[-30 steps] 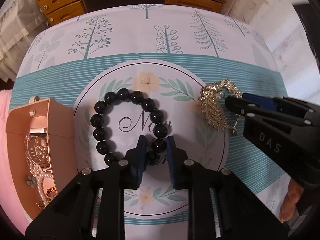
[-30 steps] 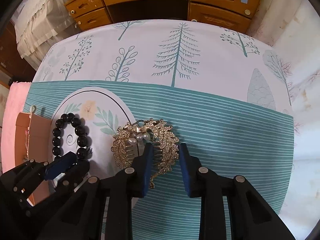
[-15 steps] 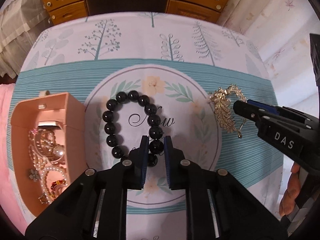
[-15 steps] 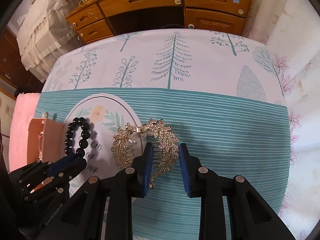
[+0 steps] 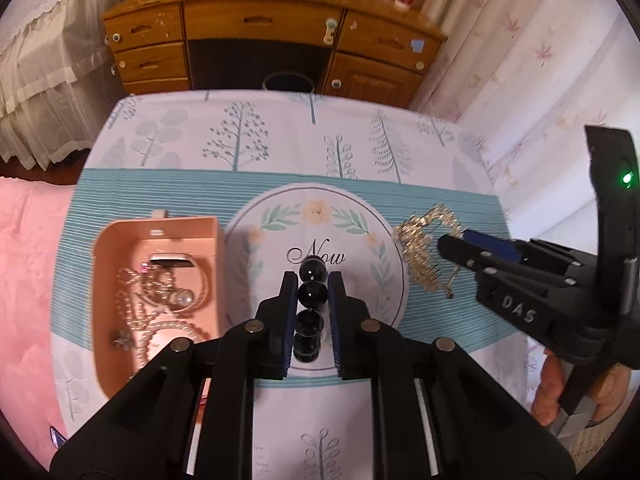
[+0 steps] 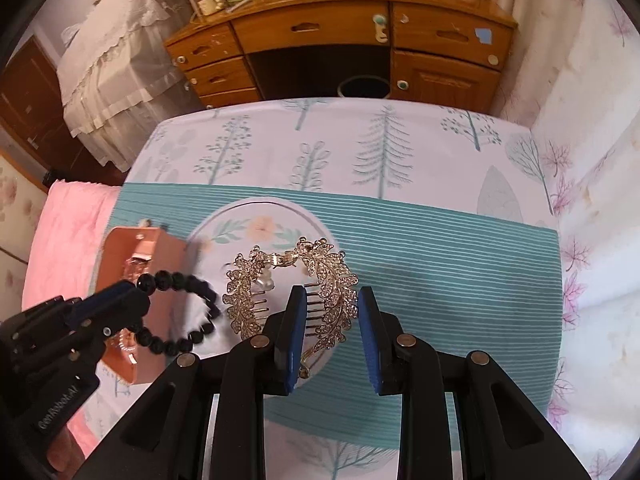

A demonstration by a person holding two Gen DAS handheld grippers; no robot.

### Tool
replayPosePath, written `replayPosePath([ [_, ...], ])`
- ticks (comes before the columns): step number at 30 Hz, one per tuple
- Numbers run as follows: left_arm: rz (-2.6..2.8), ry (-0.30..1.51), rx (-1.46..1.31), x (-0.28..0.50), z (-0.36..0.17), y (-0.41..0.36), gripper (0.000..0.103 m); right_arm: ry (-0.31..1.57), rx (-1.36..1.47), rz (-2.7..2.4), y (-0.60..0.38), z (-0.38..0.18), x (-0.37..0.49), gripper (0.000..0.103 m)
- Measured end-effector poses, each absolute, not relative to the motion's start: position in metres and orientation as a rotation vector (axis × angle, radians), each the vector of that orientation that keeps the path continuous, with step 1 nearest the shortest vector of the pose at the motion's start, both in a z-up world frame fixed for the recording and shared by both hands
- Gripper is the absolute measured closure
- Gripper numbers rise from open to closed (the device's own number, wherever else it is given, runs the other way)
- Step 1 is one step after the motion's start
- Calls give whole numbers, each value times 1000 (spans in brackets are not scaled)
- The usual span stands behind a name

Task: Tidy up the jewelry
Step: 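Carry the black bracelet and gold brooch into the pink box with both grippers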

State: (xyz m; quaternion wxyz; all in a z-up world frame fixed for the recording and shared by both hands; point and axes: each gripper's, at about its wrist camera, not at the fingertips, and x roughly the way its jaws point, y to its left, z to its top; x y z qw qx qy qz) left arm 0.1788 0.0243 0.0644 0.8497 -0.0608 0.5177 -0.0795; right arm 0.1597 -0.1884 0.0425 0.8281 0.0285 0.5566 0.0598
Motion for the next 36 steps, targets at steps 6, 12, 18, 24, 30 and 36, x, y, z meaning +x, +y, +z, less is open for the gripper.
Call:
replayPosePath([
  [6, -170, 1026, -125, 152, 101, 49, 91, 1151, 17, 173, -146, 66, 141, 77],
  [12, -131, 973, -105, 128, 125, 80, 91, 1129, -6, 208, -96, 79, 130, 77],
  [18, -76, 978, -102, 116, 115, 115, 91, 1126, -24, 244, -48, 78, 129, 77],
  [24, -17, 1022, -88, 120, 78, 138, 90, 1115, -47, 263, -13, 74, 131, 77],
  [30, -62, 1123, -132, 130, 26, 140, 90, 1121, -73, 261, 8, 62, 138, 77],
  [36, -121, 1176, -228, 132, -1, 145, 78, 1144, -97, 258, 21, 44, 148, 77],
])
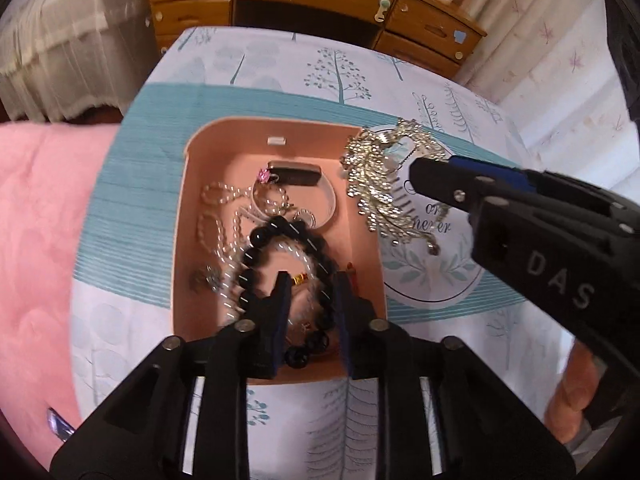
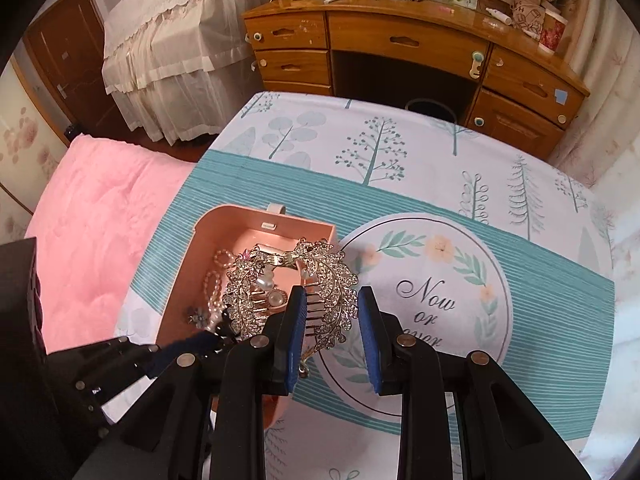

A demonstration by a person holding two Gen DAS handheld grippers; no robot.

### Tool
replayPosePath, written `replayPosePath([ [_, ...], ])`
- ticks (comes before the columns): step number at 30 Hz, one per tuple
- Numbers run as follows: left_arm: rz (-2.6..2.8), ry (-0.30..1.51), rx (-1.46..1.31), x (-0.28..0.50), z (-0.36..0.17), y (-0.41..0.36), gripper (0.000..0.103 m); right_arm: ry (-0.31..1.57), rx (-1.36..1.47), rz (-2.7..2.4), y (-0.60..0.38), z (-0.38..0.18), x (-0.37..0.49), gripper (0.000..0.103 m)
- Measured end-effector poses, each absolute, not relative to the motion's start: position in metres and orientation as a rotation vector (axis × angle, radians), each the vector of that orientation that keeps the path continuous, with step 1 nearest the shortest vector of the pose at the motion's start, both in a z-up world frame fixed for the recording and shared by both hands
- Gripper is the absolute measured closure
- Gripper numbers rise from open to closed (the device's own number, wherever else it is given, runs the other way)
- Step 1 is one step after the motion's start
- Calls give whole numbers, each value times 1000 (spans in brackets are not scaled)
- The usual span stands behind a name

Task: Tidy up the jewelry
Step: 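Carry the black bracelet and gold brooch into the pink box with both grippers, then open both grippers in the box and withdraw them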

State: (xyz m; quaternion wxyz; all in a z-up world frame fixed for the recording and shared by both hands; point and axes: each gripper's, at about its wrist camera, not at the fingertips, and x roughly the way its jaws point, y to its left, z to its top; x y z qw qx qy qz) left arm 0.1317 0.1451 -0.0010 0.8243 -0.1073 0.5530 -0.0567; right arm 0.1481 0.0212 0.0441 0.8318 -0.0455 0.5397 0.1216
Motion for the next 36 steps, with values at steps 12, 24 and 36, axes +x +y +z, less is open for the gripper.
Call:
replayPosePath([
  [12, -50, 1073, -290, 113, 11, 189, 62, 1182, -153, 315, 61, 13, 158, 77],
  [24, -20, 1058, -334, 94, 15, 215, 62, 1203, -160, 322, 88, -20, 180, 77],
  [36, -8, 1057, -336, 90, 20, 212, 62, 1234, -109, 375, 79, -17, 173, 65],
])
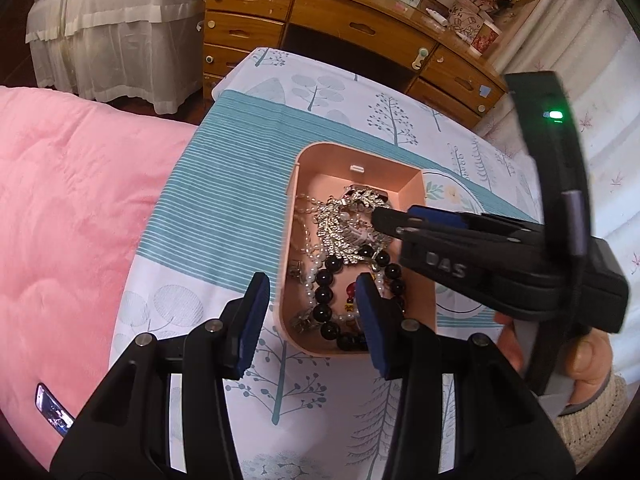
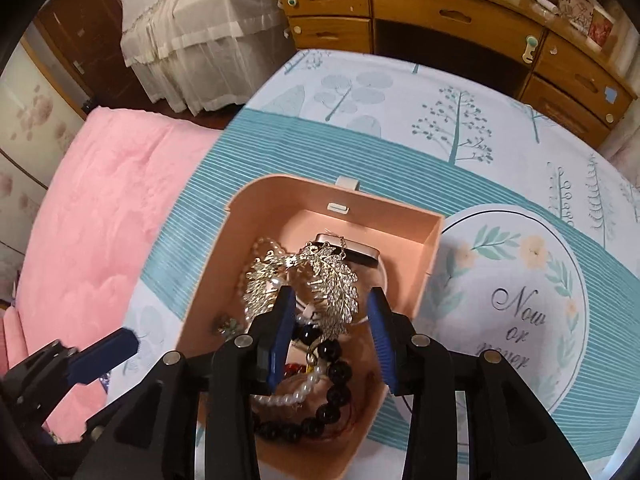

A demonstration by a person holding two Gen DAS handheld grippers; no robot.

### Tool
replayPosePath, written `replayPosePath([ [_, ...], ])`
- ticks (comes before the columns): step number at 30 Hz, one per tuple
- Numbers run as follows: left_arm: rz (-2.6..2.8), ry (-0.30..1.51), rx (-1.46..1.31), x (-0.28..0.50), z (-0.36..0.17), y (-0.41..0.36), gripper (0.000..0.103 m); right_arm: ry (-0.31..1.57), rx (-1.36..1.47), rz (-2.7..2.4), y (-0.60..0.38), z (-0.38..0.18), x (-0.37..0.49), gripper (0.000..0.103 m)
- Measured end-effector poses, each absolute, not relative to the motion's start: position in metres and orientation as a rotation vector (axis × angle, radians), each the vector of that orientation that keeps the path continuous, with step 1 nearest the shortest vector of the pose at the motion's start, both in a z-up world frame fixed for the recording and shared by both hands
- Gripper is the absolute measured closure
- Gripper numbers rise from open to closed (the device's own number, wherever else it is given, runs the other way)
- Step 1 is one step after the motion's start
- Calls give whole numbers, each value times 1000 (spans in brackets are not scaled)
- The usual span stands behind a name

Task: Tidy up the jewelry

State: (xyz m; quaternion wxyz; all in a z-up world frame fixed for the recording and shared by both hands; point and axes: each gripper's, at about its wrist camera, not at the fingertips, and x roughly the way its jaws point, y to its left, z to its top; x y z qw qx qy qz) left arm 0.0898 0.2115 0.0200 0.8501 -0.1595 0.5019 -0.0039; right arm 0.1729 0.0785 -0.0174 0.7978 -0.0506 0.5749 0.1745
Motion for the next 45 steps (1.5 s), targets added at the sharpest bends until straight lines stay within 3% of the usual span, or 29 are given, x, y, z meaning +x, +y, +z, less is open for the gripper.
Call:
replayPosePath([
  [9, -11, 1018, -275, 77, 37, 182, 49, 1183, -95, 398, 37, 26, 129, 65],
  [22, -28, 945, -172, 25, 41, 101, 44, 1071, -20, 251, -83, 59, 21, 64],
  [25, -49, 935, -141, 12, 37, 80, 43, 1033, 0, 195, -106, 59, -8, 59],
  [29, -44, 902, -108, -2, 34, 60, 42, 974, 7, 132, -123, 57, -39, 42],
  [33, -22, 877, -80, -8, 31, 51, 35, 923, 30, 65, -134, 53, -68, 35],
  [45, -36, 884, -65, -16, 12, 38, 34, 902, 22, -3, -135, 33, -90, 34],
])
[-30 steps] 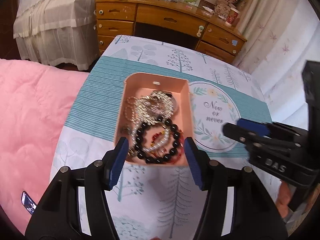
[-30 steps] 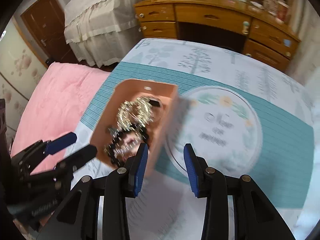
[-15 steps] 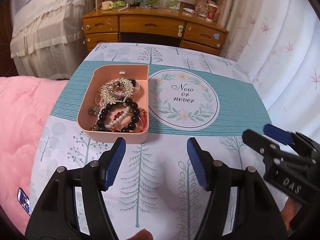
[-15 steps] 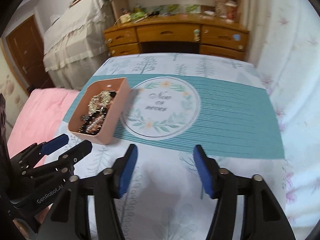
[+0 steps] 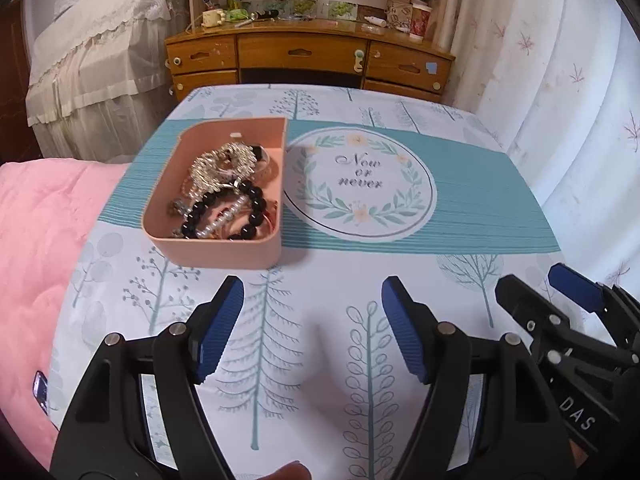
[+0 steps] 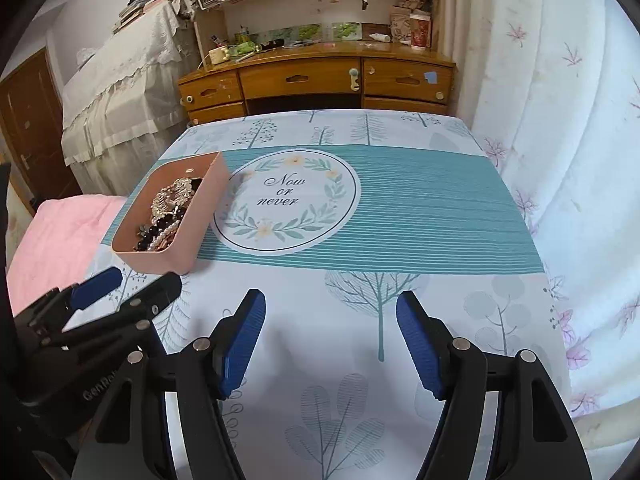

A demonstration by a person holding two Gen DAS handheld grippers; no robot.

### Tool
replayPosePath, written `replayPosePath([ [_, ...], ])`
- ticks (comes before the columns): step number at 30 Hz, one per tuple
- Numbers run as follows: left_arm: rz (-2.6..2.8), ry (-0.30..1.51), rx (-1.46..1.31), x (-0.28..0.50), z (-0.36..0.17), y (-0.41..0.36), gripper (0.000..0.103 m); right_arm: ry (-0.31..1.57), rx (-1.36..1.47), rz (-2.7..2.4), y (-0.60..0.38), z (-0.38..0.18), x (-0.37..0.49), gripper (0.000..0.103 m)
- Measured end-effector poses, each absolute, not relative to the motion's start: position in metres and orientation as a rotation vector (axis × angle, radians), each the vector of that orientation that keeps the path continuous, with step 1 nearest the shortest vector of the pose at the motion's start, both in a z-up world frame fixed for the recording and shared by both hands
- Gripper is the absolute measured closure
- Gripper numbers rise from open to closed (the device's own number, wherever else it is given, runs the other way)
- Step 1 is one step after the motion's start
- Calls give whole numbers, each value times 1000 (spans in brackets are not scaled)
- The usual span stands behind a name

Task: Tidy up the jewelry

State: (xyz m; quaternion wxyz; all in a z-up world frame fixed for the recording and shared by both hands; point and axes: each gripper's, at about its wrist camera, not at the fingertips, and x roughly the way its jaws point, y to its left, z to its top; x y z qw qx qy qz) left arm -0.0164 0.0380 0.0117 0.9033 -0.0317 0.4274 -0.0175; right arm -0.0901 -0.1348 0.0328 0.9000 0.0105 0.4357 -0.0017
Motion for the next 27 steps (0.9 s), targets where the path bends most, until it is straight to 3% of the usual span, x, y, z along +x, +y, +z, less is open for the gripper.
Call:
replayPosePath([
  [27, -32, 902, -59, -20, -3, 32, 34, 923, 70, -3, -145, 13, -90, 34],
])
